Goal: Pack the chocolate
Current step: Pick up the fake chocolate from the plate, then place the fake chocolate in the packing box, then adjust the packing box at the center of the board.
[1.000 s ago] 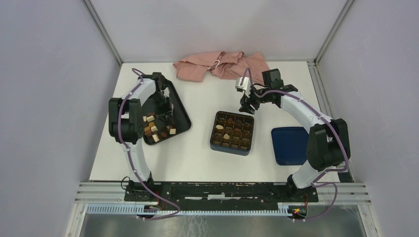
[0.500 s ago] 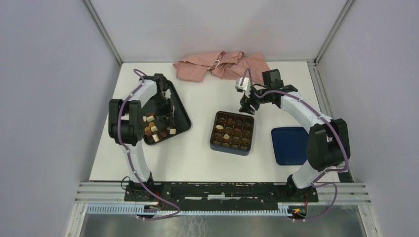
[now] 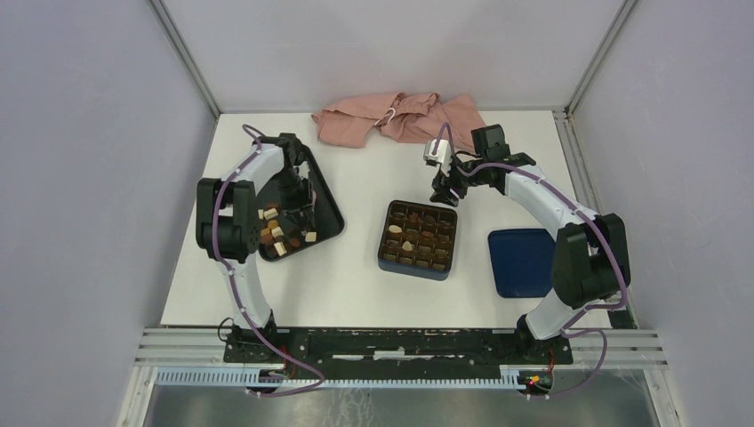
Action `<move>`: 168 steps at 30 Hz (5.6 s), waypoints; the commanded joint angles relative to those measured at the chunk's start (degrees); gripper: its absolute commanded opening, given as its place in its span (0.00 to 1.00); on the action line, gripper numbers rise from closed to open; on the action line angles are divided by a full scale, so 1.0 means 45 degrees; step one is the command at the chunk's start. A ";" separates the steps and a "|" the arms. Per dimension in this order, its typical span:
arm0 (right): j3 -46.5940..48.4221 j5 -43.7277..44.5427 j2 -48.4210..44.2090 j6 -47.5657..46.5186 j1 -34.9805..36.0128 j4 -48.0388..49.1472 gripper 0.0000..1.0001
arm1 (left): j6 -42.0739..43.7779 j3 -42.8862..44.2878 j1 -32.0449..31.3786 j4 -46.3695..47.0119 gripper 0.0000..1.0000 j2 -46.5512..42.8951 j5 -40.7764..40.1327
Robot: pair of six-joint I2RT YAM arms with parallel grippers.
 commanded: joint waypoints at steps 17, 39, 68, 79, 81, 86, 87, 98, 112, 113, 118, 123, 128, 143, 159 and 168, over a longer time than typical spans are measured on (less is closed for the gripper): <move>-0.0050 -0.0166 -0.0109 0.0033 -0.0057 0.0361 0.63 | 0.0477 0.0459 -0.0342 -0.0627 0.38 -0.0162 -0.0692; -0.1047 -0.1714 -0.0078 -0.0028 -0.0069 0.1466 0.71 | 0.0160 0.0086 -0.0406 0.0810 0.07 -0.1527 0.0165; -0.2691 0.0111 0.0736 -0.2778 0.0065 0.3603 0.63 | -0.0076 -0.3945 -0.0530 0.3108 0.04 -0.5453 0.1198; -0.1984 0.0467 0.1576 -0.2428 0.0343 0.3315 0.42 | -0.0190 -0.5028 -0.0701 0.3400 0.04 -0.6642 0.1356; -0.1970 0.0477 0.1598 -0.2399 0.0419 0.3378 0.35 | -0.0246 -0.5292 -0.0720 0.3476 0.04 -0.6889 0.1358; -0.1957 0.0609 0.1585 -0.2348 0.0650 0.3421 0.20 | -0.0355 -0.5763 -0.0761 0.3502 0.04 -0.7351 0.1336; -0.1954 0.0606 0.1530 -0.2340 0.0670 0.3422 0.17 | -0.0374 -0.5826 -0.0789 0.3504 0.04 -0.7430 0.1338; -0.1396 0.1045 0.0649 -0.0863 0.0748 0.3592 0.00 | -0.0671 -0.6170 -0.1075 0.3530 0.04 -0.8184 0.1372; -0.0795 0.5365 -0.1281 0.0978 0.2354 0.4280 0.00 | -0.1247 -0.6201 -0.1763 0.3669 0.03 -0.9009 0.1232; -0.0780 0.5619 -0.1344 0.1004 0.2482 0.4325 0.00 | -0.1262 -0.6191 -0.1795 0.3685 0.03 -0.9022 0.1232; -0.0775 0.5869 -0.1168 0.1363 0.2628 0.4335 0.00 | -0.1329 -0.6195 -0.2155 0.3886 0.03 -0.9157 0.1563; -0.0820 0.5301 -0.0765 0.1755 0.2610 0.4296 0.00 | -0.1576 -0.6335 -0.2932 0.4361 0.03 -0.9297 0.2225; -0.0887 0.4845 -0.0410 0.1985 0.2481 0.4208 0.00 | -0.2293 -0.6409 -0.4266 0.4992 0.03 -0.9283 0.2599; -0.1004 0.2564 0.0323 0.3102 0.1201 0.4036 0.00 | -0.4338 -0.5967 -0.8680 0.7100 0.04 -0.7827 0.2430; -0.1037 0.2430 0.0318 0.3053 0.1184 0.3915 0.00 | -0.4037 -0.4345 -0.9596 0.6640 0.07 -0.5164 0.1255; -0.1042 0.2335 0.0382 0.2982 0.1159 0.3804 0.00 | -0.3826 -0.3934 -0.9666 0.6195 0.25 -0.4448 0.0547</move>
